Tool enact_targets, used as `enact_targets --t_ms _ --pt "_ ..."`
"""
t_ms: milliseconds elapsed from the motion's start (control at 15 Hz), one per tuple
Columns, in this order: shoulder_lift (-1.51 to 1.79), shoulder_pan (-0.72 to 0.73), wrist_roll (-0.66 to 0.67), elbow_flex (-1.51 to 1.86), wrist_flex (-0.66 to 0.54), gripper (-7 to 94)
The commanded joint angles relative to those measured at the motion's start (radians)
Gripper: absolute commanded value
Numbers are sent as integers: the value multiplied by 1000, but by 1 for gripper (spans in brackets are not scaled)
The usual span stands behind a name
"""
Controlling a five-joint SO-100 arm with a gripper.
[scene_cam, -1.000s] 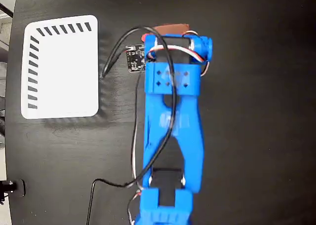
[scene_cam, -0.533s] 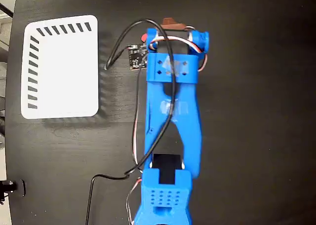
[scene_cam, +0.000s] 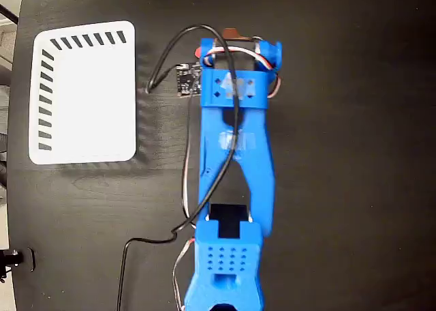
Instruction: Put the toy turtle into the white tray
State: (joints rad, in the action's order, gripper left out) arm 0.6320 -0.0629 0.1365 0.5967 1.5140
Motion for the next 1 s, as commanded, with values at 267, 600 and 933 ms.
enact_targets --t_ms 267,600,933 --pt "-40 12 -8 -172 63 57" --pt "-77 18 -3 -232 92 34" --pt "-84 18 -11 -245 84 -4"
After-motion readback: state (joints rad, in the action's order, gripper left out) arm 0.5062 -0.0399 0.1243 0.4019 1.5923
